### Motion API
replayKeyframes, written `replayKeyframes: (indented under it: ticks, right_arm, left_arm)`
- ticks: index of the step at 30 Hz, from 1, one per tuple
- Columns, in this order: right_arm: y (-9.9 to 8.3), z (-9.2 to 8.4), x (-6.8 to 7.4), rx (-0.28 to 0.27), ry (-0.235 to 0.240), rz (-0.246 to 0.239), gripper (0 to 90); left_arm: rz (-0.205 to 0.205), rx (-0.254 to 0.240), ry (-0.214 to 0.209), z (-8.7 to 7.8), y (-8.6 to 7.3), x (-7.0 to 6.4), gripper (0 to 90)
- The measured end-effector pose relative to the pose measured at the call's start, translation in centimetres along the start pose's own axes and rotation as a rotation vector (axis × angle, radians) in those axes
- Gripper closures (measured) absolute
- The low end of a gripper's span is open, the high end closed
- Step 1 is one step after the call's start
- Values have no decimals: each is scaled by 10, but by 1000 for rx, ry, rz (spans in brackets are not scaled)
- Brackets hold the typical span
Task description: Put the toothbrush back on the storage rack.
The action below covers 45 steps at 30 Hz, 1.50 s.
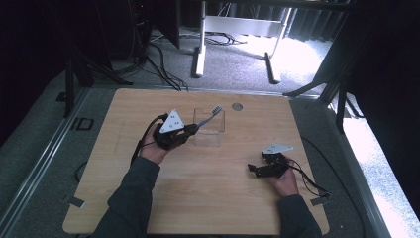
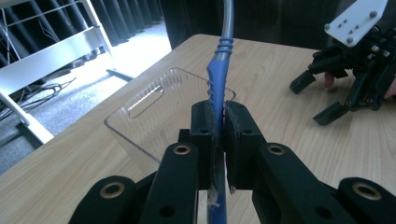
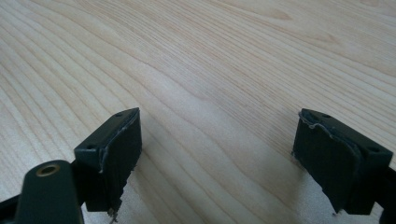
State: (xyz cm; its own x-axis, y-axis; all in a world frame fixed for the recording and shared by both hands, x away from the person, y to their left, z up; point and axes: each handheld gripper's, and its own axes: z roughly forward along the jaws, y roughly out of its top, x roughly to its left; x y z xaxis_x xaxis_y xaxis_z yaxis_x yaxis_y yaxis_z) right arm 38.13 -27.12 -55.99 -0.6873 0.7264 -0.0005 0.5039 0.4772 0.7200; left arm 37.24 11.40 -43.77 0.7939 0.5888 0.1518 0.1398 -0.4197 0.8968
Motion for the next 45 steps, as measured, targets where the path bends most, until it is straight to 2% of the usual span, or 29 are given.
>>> replayKeyframes:
  ticks: [6, 20, 26, 37, 45]
  right_arm:
    - [0, 0, 0, 1, 0, 0, 152]
    - [0, 0, 0, -1, 1, -2, 152]
    - [0, 0, 0, -1, 1, -4, 152]
    - [0, 0, 0, -1, 1, -3, 152]
    - [0, 0, 0, -1, 1, -3, 152]
  left_arm:
    - [-4, -11, 15, 4, 3, 0, 830]
    - [-42, -36, 44, 15, 10, 3, 830]
    - [-44, -43, 57, 20, 14, 5, 830]
    - [-74, -55, 88, 25, 15, 8, 830]
    - [-71, -59, 98, 28, 19, 9, 830]
